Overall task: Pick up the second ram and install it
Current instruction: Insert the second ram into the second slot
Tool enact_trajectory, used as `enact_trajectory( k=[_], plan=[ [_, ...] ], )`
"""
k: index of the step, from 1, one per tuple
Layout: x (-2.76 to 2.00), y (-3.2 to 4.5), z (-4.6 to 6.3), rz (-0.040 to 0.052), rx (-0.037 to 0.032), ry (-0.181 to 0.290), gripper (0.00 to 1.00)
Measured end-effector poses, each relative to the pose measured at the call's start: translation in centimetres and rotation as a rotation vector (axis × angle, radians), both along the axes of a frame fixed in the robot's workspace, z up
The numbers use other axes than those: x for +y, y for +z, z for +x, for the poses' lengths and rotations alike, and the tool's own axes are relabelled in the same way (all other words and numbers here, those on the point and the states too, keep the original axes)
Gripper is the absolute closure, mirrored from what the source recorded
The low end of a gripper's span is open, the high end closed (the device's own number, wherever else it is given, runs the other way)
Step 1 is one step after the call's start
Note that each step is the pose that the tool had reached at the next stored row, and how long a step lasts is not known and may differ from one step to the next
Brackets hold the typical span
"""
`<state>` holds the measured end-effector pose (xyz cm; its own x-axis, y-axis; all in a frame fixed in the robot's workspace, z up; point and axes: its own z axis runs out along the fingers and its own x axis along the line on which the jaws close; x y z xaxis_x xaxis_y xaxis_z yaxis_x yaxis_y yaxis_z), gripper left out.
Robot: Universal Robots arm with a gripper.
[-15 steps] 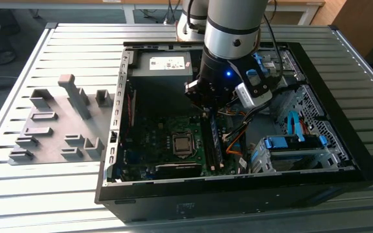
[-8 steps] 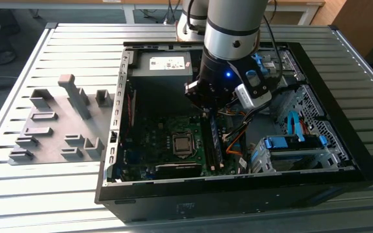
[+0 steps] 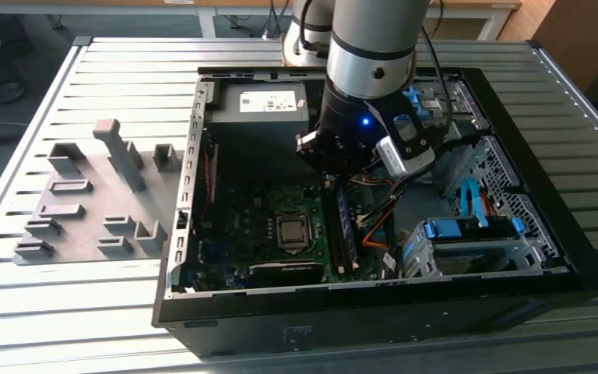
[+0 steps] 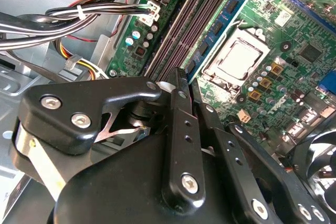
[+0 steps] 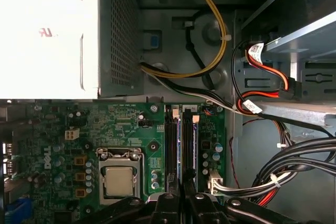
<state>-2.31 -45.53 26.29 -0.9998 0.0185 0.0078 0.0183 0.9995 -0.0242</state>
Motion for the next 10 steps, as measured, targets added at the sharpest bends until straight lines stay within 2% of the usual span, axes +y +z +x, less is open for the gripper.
enact_trajectory(
  k=[10],
  plan=[
    [0.00, -0.02, 0.00, 0.0000, 0.0000, 0.000, 0.86]
  ],
)
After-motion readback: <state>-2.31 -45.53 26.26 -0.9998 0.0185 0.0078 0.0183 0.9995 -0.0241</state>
